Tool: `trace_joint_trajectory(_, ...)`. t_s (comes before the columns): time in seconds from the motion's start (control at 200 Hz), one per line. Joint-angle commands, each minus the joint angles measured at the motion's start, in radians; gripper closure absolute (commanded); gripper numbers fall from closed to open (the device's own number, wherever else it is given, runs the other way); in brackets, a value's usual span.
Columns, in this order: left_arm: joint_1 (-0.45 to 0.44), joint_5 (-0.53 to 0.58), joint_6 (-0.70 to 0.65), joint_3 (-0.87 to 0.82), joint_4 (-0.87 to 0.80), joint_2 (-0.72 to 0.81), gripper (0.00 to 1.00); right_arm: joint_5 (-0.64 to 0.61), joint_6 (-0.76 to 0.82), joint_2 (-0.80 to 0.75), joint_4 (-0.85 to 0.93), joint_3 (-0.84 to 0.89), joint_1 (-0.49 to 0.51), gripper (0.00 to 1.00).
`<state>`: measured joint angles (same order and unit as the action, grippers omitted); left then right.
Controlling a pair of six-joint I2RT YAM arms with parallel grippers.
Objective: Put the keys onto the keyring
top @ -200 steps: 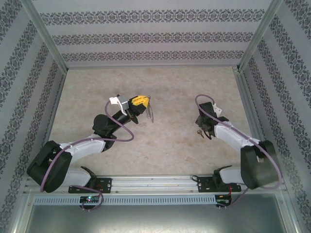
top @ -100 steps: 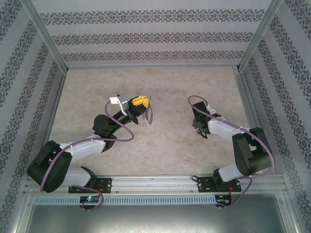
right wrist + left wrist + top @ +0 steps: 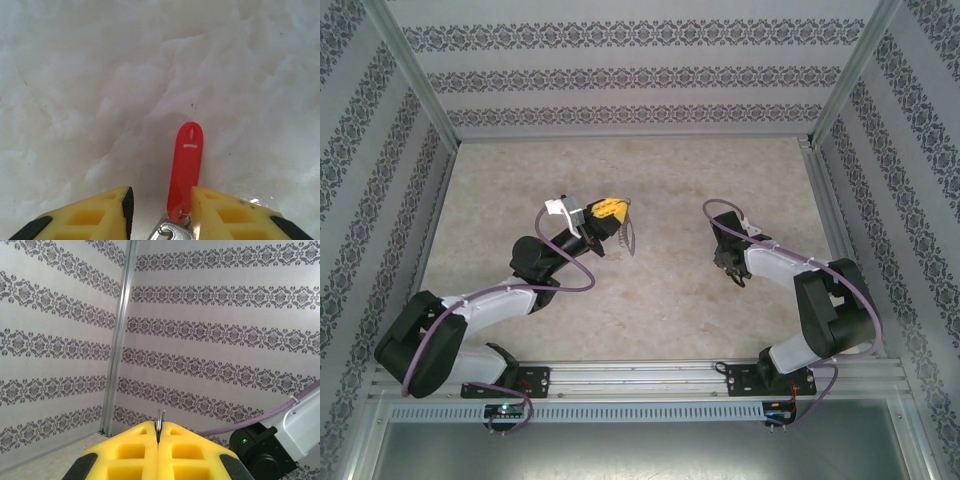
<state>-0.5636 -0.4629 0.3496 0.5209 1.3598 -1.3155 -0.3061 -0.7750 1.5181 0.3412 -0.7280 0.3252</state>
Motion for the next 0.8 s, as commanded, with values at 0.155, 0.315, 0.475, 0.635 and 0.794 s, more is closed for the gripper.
trace_joint_trajectory(0.155, -0.016, -0.010, 0.024, 0.004, 0.065, 0.032, 1.00, 0.004, 0.032, 0.052, 0.092, -0.069, 0.005, 0.70)
trace_joint_trajectory(0.315, -0.016, -0.004, 0.021, 0.002, 0.065, 0.033, 1.00, 0.004, 0.045, 0.068, 0.098, -0.086, 0.005, 0.71)
trace_joint_trajectory(0.475, -0.016, -0.004, 0.016, 0.006, 0.066, 0.030, 1.00, 0.019, 0.058, 0.074, 0.122, -0.096, 0.006, 0.71)
trace_joint_trajectory(0.635, -0.016, 0.002, 0.011, 0.004, 0.065, 0.032, 1.00, 0.041, 0.072, 0.073, 0.136, -0.096, 0.002, 0.73)
trace_joint_trajectory(0.794, -0.016, 0.003, 0.006, 0.004, 0.065, 0.030, 1.00, 0.047, 0.078, 0.073, 0.142, -0.099, 0.004, 0.77)
